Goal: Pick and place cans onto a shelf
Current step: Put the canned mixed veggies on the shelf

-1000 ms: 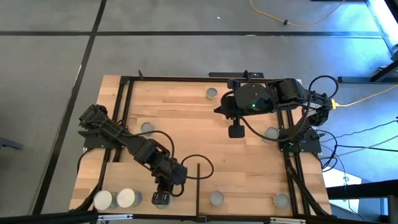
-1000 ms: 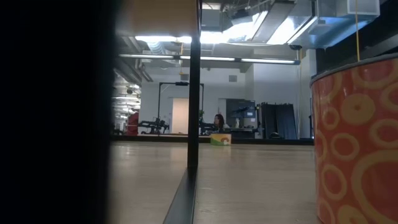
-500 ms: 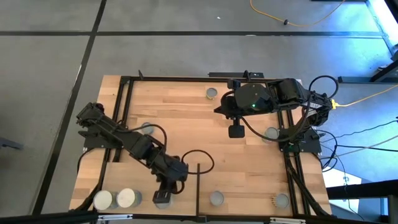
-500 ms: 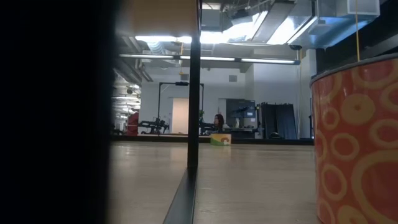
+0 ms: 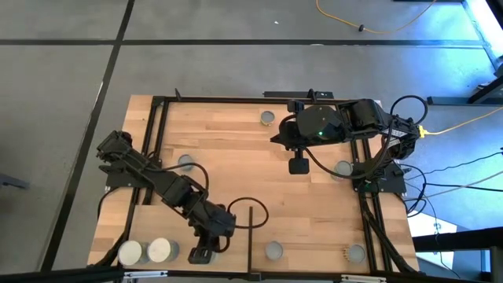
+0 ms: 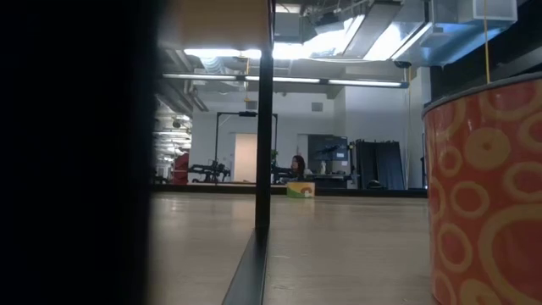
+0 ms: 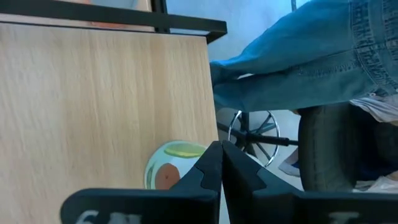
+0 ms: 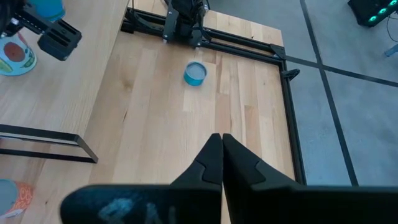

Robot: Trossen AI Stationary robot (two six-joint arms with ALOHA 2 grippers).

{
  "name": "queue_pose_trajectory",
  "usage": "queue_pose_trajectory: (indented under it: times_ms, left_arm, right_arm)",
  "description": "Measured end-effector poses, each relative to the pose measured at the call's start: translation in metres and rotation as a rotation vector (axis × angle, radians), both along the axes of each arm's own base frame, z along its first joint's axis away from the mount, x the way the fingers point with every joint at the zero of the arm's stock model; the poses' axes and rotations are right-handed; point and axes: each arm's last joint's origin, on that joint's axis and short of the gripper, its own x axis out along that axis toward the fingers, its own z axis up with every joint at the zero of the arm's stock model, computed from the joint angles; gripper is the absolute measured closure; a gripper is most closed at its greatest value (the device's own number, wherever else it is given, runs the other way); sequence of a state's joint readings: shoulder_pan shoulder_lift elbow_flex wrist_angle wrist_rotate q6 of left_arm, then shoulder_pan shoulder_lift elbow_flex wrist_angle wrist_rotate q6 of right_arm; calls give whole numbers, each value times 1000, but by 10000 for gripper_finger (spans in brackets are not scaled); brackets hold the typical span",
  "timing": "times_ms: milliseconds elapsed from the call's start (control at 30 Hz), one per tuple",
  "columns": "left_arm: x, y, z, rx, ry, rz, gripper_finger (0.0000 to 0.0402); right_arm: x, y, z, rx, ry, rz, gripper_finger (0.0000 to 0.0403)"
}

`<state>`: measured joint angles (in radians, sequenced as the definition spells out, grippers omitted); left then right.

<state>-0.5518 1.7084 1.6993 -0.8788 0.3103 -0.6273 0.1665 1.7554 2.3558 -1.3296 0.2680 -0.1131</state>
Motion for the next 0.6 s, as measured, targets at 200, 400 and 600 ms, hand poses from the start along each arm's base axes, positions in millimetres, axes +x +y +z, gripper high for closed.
queue_pose_trajectory:
  times_ms: [200,400,600]
  left_arm:
    - [0,0,0,-3,7,2,401]
    - [-2,1,-2,-2,46,10,402]
    - [-6,3,-5,23,98,8,401]
  right_arm:
    - [0,0,0,-1,0,0,402]
    - [0,0,0,-3,1,2,402]
    - [0,0,0,-3,0,2,402]
